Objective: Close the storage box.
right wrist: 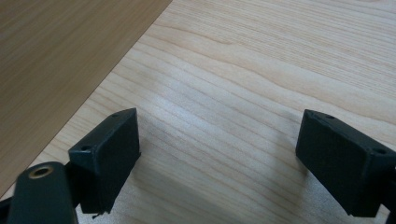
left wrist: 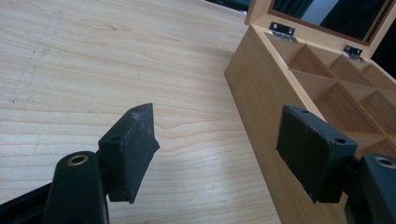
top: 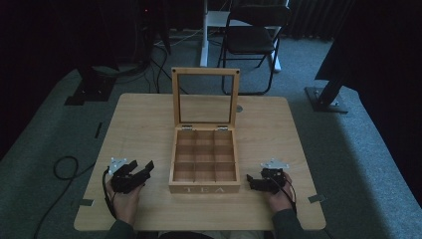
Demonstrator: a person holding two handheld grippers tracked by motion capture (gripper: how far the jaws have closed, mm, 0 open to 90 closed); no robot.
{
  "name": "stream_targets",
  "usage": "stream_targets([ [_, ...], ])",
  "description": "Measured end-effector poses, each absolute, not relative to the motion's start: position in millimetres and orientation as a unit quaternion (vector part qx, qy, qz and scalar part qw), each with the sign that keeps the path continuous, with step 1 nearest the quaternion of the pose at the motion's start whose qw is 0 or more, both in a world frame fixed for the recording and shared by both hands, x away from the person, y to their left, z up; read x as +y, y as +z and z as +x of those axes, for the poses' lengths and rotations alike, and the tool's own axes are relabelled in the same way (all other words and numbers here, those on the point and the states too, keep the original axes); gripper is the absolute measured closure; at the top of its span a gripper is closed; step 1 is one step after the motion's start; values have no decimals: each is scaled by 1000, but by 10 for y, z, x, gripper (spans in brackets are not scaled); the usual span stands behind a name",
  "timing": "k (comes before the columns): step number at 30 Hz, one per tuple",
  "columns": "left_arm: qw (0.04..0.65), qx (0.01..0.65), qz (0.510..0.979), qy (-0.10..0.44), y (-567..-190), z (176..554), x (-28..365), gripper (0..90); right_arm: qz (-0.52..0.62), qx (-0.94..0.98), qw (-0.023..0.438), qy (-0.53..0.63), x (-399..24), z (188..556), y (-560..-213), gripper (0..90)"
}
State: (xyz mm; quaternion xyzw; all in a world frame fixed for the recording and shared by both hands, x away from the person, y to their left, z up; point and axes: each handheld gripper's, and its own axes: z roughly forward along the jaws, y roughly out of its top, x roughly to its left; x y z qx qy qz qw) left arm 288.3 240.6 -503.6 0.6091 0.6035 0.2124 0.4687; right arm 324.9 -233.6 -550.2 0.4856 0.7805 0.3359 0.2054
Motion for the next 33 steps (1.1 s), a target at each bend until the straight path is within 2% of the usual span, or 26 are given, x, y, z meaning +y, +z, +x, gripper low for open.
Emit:
stream_targets([
  [12, 449, 594, 630, 222, -5027, 2898, 2352, 284, 480, 783, 204, 338, -2314, 3236, -5503, 133],
  [33, 449, 565, 662, 199, -4804, 2986, 2272, 288, 478, 785, 203, 338, -2308, 3224, -5503, 133],
])
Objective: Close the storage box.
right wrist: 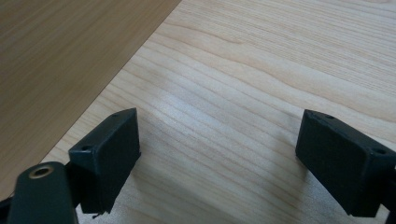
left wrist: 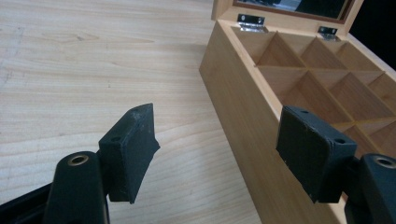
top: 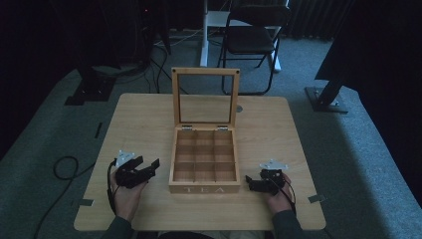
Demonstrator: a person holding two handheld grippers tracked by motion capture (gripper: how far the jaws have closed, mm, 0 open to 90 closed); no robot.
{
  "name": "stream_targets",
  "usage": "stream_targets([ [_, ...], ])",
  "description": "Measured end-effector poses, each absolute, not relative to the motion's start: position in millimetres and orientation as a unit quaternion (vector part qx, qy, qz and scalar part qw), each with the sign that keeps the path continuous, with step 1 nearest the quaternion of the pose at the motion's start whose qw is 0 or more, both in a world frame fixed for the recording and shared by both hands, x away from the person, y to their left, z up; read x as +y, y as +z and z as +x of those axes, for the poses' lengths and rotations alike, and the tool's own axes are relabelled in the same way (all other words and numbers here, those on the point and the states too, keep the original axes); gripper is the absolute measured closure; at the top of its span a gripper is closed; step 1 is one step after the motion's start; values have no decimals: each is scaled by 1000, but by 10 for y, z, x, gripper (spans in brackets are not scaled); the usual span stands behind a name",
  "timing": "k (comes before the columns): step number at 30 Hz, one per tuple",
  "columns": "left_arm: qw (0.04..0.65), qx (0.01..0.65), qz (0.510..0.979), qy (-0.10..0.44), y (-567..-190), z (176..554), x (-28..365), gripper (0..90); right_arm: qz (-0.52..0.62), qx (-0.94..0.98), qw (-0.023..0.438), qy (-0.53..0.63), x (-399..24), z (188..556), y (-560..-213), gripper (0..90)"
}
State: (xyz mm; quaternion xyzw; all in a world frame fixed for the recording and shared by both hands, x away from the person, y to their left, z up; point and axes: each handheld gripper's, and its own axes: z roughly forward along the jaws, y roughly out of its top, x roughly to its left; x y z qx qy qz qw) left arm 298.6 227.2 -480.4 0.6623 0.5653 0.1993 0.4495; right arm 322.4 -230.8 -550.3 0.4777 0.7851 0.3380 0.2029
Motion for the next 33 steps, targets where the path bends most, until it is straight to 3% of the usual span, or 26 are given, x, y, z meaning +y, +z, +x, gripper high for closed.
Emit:
stream_targets([
  [19, 456, 575, 651, 195, -4655, 3108, 2347, 286, 478, 785, 203, 338, -2308, 3224, -5503, 133],
  [23, 464, 577, 643, 197, -4621, 3122, 2369, 331, 478, 785, 203, 338, -2308, 3224, -5503, 133],
  [33, 458, 561, 659, 204, -4477, 3303, 2337, 337, 478, 785, 203, 338, -2308, 3224, -5503, 133],
])
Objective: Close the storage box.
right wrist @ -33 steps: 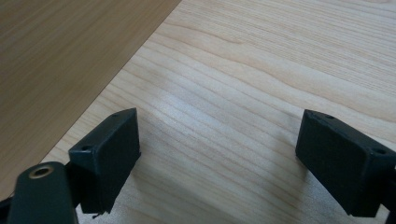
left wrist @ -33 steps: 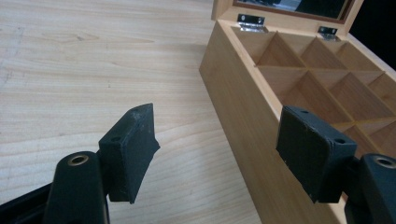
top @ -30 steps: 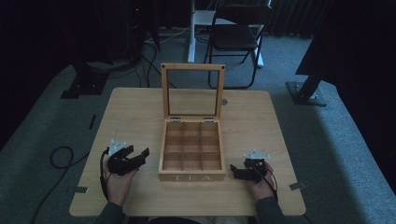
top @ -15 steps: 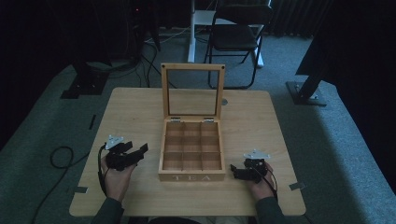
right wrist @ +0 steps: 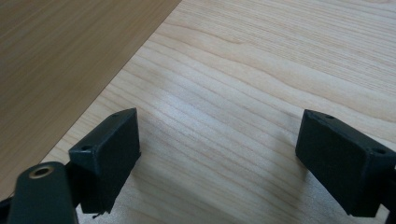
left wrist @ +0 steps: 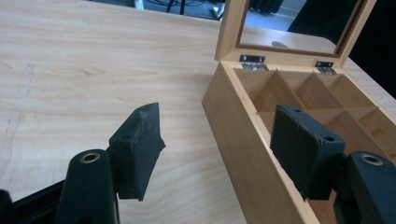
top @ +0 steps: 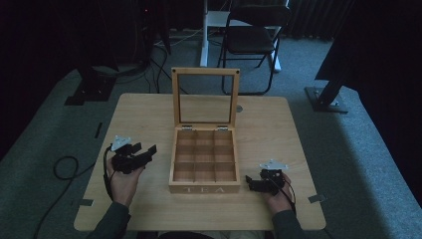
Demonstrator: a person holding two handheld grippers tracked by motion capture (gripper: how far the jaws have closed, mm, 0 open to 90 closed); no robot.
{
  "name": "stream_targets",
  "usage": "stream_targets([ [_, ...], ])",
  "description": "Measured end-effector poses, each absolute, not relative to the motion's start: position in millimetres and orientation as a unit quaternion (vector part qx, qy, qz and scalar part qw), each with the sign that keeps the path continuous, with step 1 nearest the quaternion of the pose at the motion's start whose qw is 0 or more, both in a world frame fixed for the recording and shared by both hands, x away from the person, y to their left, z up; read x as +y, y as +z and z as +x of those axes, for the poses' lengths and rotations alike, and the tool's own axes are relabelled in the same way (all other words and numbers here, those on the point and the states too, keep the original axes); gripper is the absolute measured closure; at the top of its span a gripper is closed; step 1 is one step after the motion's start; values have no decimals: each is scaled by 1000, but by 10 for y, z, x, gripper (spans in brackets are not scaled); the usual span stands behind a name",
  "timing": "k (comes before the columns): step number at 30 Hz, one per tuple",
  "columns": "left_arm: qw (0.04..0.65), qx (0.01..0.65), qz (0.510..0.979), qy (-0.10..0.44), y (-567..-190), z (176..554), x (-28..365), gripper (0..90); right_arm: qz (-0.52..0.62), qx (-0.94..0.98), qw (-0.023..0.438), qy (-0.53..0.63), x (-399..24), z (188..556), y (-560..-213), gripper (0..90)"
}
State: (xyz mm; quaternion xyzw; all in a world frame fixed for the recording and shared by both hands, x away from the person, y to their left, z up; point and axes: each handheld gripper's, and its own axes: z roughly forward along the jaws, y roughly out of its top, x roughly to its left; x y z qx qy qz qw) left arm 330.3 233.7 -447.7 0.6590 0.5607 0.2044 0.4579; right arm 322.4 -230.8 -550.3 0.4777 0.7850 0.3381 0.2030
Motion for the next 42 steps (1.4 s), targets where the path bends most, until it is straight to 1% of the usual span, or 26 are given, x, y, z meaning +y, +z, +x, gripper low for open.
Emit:
stream_targets([
  [5, 447, 551, 668, 223, -4380, 3410, 2306, 330, 478, 785, 203, 338, -2308, 3224, -5503, 133],
  [14, 434, 550, 675, 232, -4299, 3595, 2289, 339, 476, 786, 202, 339, -2306, 3223, -5503, 134],
  [28, 443, 546, 668, 245, -4211, 3816, 2222, 331, 473, 788, 201, 339, -2304, 3222, -5503, 134],
  [33, 449, 535, 666, 262, -4179, 3914, 2194, 329, 474, 788, 200, 339, -2303, 3220, -5503, 134],
  [42, 463, 526, 661, 268, -4120, 4078, 2172, 327, 474, 788, 200, 339, -2302, 3220, -5503, 134],
])
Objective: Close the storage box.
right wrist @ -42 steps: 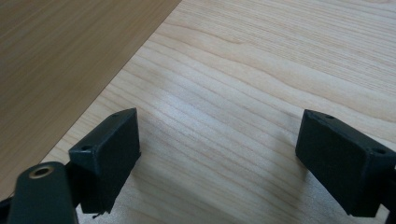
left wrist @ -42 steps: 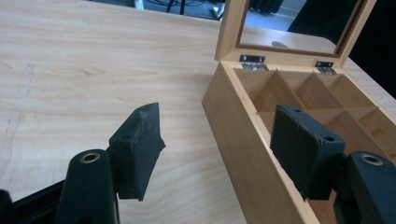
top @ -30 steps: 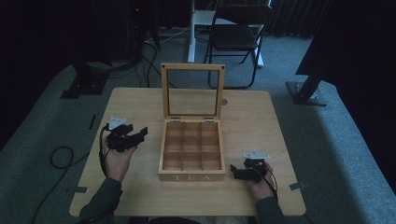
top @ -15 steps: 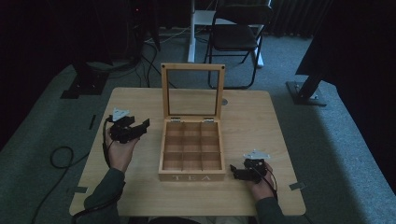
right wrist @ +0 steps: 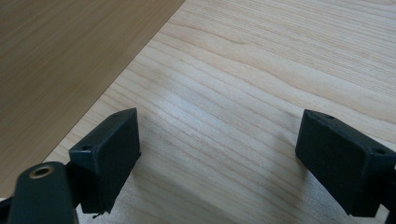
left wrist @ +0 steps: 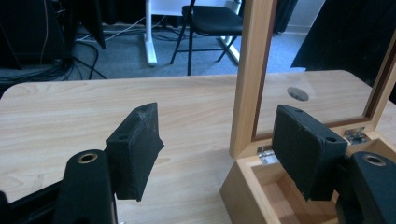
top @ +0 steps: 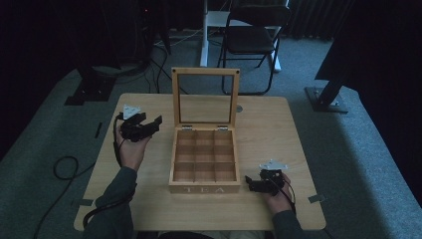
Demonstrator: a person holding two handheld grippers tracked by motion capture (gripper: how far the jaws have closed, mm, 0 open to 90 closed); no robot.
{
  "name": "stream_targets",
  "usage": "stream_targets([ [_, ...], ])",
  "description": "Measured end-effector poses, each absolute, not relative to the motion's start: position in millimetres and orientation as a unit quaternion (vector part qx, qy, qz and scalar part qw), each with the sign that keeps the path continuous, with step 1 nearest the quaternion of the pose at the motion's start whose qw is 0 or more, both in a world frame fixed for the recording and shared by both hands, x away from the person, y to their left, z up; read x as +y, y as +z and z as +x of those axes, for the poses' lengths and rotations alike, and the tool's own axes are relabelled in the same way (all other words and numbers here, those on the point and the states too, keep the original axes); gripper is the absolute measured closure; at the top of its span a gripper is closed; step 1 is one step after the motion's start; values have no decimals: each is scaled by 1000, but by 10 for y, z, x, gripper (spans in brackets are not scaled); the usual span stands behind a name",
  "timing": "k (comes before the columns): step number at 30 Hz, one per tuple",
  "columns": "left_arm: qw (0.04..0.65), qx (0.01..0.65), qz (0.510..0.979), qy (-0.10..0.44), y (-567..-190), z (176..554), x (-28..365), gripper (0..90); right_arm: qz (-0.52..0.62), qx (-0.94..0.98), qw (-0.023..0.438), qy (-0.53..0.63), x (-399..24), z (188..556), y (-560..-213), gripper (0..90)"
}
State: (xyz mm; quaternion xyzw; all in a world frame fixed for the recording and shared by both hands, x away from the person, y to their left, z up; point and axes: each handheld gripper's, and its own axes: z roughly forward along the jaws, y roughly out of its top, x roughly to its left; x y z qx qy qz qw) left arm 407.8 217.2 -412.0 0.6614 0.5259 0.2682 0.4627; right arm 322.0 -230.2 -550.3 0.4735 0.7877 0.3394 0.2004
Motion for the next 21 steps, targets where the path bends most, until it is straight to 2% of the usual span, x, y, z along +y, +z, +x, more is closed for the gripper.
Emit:
stream_targets([
  [21, 432, 468, 716, 286, -4084, 4451, 1834, 310, 473, 788, 201, 339, -2290, 3213, -5503, 133],
])
